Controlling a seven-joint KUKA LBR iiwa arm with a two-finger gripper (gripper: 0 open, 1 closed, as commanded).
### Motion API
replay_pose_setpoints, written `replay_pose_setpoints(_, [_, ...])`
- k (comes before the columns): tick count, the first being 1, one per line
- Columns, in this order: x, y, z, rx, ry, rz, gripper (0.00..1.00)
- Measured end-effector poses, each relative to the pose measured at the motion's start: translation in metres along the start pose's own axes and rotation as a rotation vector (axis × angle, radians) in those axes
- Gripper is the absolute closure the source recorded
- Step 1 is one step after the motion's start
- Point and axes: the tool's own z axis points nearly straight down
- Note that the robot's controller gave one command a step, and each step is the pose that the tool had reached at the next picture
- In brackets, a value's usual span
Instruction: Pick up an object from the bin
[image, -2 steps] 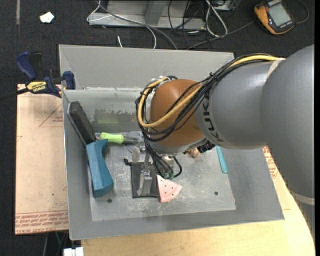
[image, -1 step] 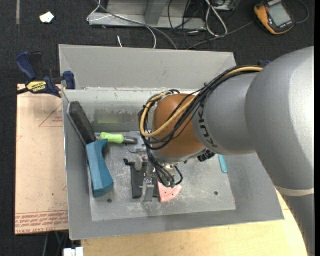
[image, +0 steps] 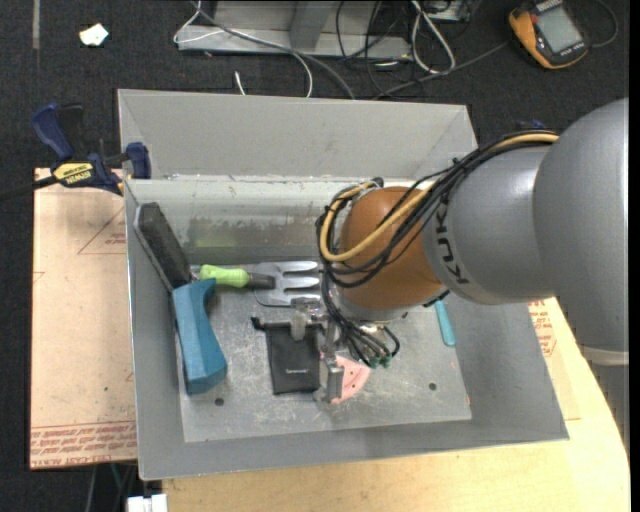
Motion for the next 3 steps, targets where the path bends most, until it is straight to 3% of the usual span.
replay_pose_setpoints(1, [0.006, -0.028, 0.001, 0.001, 0.0, 0.04, 1.0])
replay_pose_setpoints(2, [0.006, -0.018, 0.001, 0.0, -0.001, 0.063, 1.0])
replay_pose_setpoints(3, [0.002, -0.027, -0.066, -0.001, 0.004, -0.083, 1.0])
